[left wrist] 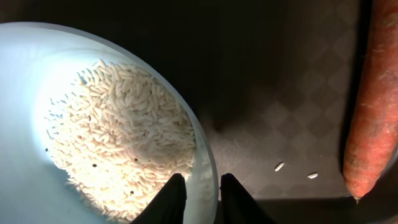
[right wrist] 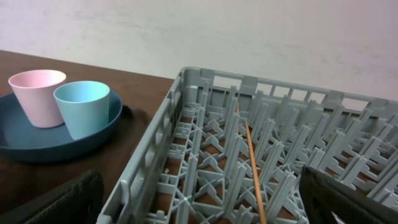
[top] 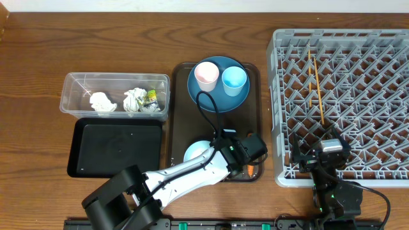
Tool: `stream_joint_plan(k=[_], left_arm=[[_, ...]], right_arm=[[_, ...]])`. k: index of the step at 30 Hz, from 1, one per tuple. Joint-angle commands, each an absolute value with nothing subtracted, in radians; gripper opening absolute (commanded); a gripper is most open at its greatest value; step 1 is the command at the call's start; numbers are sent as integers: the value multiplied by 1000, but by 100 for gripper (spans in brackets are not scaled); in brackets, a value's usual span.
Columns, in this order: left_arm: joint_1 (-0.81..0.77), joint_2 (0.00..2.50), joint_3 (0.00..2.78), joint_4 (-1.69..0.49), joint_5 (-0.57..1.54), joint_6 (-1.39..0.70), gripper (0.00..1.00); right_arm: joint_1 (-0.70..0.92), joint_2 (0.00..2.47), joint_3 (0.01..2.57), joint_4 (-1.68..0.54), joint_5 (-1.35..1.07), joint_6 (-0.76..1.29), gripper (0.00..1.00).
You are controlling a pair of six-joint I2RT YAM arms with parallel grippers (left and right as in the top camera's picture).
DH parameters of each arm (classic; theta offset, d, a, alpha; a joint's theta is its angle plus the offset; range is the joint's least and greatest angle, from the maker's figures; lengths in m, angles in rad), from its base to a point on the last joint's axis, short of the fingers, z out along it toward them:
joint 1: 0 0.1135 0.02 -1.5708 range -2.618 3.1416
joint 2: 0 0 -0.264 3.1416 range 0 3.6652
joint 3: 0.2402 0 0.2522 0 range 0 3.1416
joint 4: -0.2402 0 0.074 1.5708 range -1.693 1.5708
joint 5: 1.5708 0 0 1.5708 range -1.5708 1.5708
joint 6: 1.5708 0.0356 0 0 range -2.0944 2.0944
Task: Sort waste into correct bins and load items into the dishwasher rack
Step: 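Lower the left gripper to the rim of the light-blue rice bowl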
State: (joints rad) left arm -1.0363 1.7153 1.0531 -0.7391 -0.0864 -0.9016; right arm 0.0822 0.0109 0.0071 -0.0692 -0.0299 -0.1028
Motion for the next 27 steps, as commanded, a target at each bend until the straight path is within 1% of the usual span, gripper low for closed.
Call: stream_joint_plan(k=[1, 5, 6, 8, 9, 15, 23, 27], left_arm=[[-1040, 1727, 1038, -758, -109, -904, 21], [-1039, 1727, 1038, -764, -110, -903, 21], [-1039, 1727, 1038, -764, -112, -903, 20], [-1039, 1727, 1038, -764, -122, -903, 8], [-1038, 1727, 1038, -764, -123, -903, 6], [-1037, 1726, 1039, -764, -125, -903, 6], [-980, 1661, 1082, -825, -124, -902, 6], [-931, 1585, 1082, -825, -107, -830, 6]], right_arm=[[67, 6, 6, -72, -34, -106, 99], [67, 6, 6, -72, -34, -106, 99], [67, 6, 6, -72, -34, -106, 99], [67, 6, 6, -72, -34, -106, 99], [67, 6, 6, -72, -34, -105, 99], [67, 6, 6, -72, -34, -106, 99], [67, 6, 6, -72, -34, -106, 99], [67, 6, 6, -72, -34, -106, 99]])
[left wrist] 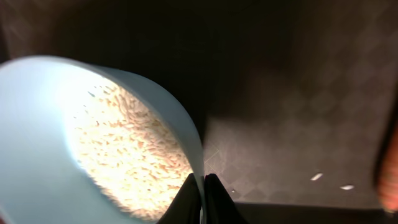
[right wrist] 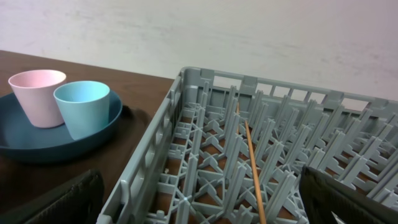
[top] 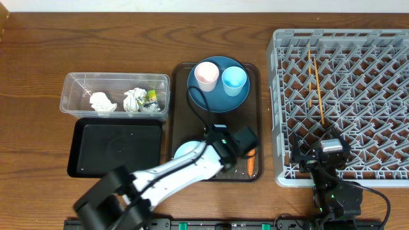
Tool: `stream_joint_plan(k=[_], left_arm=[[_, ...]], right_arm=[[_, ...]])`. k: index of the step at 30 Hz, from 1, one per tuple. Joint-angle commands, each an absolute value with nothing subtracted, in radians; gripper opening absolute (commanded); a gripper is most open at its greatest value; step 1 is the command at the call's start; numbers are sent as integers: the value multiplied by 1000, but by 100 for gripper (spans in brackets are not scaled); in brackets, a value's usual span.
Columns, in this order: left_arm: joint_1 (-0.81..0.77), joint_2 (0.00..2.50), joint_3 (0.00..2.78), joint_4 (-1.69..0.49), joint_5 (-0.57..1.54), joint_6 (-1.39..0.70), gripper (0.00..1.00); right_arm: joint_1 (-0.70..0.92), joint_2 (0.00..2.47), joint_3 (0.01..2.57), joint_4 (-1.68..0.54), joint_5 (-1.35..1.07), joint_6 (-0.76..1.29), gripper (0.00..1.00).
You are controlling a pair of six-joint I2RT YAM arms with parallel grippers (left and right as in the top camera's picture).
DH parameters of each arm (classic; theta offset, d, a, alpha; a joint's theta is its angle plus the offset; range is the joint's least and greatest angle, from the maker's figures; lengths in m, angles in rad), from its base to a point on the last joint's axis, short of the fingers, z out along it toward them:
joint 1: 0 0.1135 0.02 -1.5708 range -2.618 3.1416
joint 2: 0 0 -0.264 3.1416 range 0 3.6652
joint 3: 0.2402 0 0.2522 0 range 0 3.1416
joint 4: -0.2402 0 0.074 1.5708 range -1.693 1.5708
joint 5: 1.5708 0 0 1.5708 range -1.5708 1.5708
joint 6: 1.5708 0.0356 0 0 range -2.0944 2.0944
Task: Sort waste into correct bins and load items into the dishwasher rack
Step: 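Lower the left gripper to the rim of the light-blue rice bowl, then lift the rice bowl with the left gripper and carry it left over the black tray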
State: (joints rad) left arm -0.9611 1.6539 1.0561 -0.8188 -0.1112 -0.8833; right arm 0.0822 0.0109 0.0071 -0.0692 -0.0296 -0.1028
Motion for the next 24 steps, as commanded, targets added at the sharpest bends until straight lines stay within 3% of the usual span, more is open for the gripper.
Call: stream_joint_plan(k=[1, 13, 24], left_arm=[[-916, 1560, 1082, -826, -95, -796, 6], [-659, 1307, 1081, -860, 87, -636, 6], [-255, 1158, 1081, -957, 258, -436, 6]], right_arm=[[67, 6, 6, -72, -34, -106, 99], [67, 6, 6, -72, -33, -106, 99], [67, 6, 6, -72, -34, -106, 99]])
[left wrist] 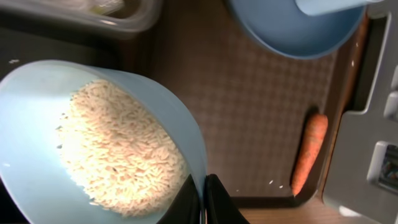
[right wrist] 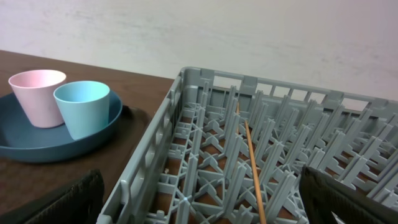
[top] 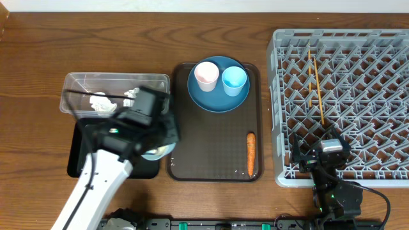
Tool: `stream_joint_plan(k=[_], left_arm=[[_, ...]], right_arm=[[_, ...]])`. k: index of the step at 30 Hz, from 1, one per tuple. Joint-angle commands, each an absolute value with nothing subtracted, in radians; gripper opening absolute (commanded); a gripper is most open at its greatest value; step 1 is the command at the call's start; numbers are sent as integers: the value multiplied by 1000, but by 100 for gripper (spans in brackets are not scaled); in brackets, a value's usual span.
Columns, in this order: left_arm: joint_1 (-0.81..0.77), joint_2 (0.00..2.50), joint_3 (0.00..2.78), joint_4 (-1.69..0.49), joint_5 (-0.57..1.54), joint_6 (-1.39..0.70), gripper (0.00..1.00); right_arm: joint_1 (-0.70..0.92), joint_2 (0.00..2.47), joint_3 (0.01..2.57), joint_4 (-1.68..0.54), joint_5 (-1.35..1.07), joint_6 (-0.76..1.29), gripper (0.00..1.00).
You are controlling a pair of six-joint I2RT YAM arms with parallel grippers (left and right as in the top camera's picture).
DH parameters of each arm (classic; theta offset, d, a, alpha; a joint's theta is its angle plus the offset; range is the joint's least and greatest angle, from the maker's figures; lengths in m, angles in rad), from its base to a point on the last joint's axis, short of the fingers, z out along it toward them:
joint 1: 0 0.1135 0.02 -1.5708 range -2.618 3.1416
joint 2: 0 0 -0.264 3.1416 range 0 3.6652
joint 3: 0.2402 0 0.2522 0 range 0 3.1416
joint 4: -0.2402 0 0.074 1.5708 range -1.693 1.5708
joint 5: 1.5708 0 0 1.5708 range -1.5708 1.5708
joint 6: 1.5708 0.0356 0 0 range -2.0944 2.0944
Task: Sort waste into correct bins and load items into the dishwasher rack
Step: 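Lift the rice bowl with the left gripper and carry it left over the black tray, then tip the bowl with the left gripper to pour rice onto the black tray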
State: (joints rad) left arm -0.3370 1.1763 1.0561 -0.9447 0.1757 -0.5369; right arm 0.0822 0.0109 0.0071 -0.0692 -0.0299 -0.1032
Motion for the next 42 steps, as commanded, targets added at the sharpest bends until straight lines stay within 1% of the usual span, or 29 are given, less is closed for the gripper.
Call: stream_joint_plan(k=[1, 5, 12, 20, 26, 31, 34, 37, 39, 42], left_arm=[[-211, 1157, 1081, -962, 285, -409, 6], [-45, 1158, 1078, -988, 385, -304, 6], [219, 1159, 1043, -993, 630, -162, 6], [450, 1179, 1003, -1002, 831, -27, 6], [577, 1214, 943, -1002, 1029, 55, 6], [655, 1278, 898, -1002, 1071, 120, 6], [686, 1329, 881, -1009, 1118, 176, 6], [706, 1386, 880, -1036, 1239, 237, 7], [712, 1423, 880, -1048, 1322, 258, 6], [711, 1461, 880, -1055, 1374, 262, 6]], right_arm=[[67, 6, 6, -72, -34, -106, 99], [67, 6, 6, -72, -34, -106, 99], [67, 6, 6, -72, -34, -106, 99], [67, 6, 6, -72, -34, -106, 99], [67, 6, 6, -72, -34, -106, 99], [67, 6, 6, -72, -34, -106, 99], [67, 6, 6, -72, -34, -106, 99], [67, 6, 6, -72, -34, -106, 99], [67, 6, 6, -72, -34, -105, 99], [67, 6, 6, -72, -34, -106, 99]])
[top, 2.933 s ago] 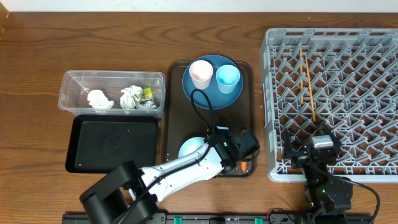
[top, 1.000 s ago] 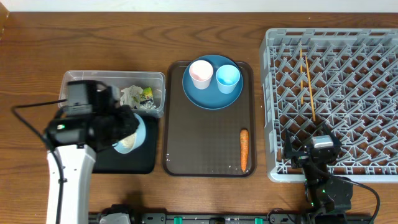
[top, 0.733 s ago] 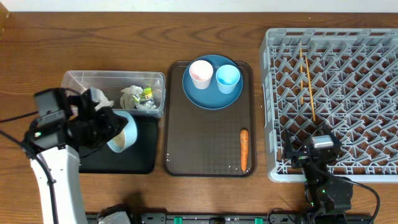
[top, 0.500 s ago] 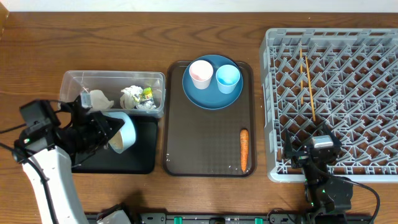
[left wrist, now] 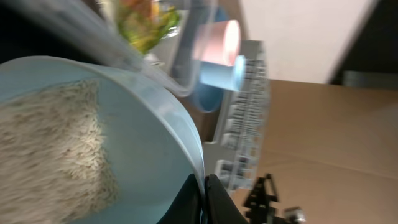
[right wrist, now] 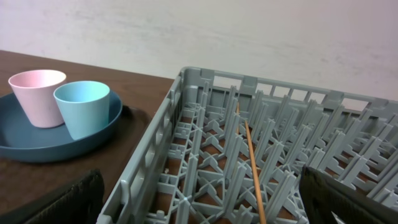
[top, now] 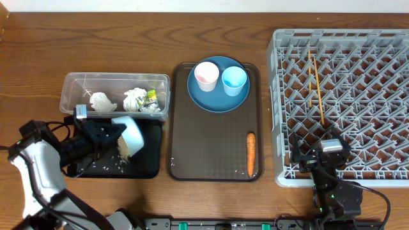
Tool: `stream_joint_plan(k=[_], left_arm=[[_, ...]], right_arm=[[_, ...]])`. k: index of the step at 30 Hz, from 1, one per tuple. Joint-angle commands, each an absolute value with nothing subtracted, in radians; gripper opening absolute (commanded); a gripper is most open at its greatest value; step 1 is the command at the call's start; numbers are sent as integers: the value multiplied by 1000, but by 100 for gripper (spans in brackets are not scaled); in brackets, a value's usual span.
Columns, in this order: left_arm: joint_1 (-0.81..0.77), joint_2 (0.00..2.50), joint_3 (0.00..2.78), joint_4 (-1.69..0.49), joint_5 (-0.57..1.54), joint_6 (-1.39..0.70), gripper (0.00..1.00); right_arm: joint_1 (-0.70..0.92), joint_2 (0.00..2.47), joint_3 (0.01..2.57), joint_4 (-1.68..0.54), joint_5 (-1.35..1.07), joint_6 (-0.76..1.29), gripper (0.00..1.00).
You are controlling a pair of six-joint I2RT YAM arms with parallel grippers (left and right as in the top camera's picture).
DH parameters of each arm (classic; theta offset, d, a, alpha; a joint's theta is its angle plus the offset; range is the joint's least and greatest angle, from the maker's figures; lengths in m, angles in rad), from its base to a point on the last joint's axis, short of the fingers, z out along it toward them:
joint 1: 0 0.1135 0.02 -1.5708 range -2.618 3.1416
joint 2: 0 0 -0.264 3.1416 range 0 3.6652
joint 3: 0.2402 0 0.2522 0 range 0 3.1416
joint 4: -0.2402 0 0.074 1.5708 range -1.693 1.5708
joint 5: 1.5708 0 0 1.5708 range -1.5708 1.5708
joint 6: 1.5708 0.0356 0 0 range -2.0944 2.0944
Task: Sort waste into correct bins and load items into the dishwasher rack
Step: 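Tip the bowl with the left gripper to pour rice onto the black tray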
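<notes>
My left gripper (top: 114, 134) is shut on the rim of a light blue bowl (top: 132, 133), which is tipped on its side over the black tray (top: 148, 163). White rice (top: 121, 147) spills from the bowl, and grains lie scattered on the tray. In the left wrist view the fingertips (left wrist: 198, 198) pinch the bowl (left wrist: 143, 149), with rice (left wrist: 56, 143) still inside. A carrot (top: 250, 153) lies on the brown tray (top: 214, 131). My right gripper (right wrist: 202, 205) stands open at the front edge of the grey rack (top: 345, 96).
A clear bin (top: 115, 89) with crumpled paper and a wrapper sits behind the black tray. A blue plate (top: 217, 99) carries a pink cup (top: 206, 75) and a blue cup (top: 234, 78). Two chopsticks (top: 315, 73) lie in the rack.
The left arm has swung to the far left. The bowl, then level at the black tray's right edge, is now tipped over the tray with rice pouring onto it.
The left gripper stood open around the rim of the rice bowl on the brown tray, then shut on it. The bowl was then held beside the black tray, and now it is tilted there with rice spilled out. The right arm stayed still.
</notes>
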State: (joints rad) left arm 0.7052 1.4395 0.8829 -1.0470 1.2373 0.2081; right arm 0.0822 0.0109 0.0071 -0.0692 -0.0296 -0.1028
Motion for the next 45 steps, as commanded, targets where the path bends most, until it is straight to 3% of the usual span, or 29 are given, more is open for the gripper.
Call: stream_joint_plan(k=[1, 45], left_arm=[[711, 1473, 880, -1066, 1374, 262, 6], [722, 1485, 880, -1233, 1420, 322, 6]], right_arm=[[67, 6, 6, -72, -34, -106, 99], [67, 7, 6, -72, -34, -106, 99]])
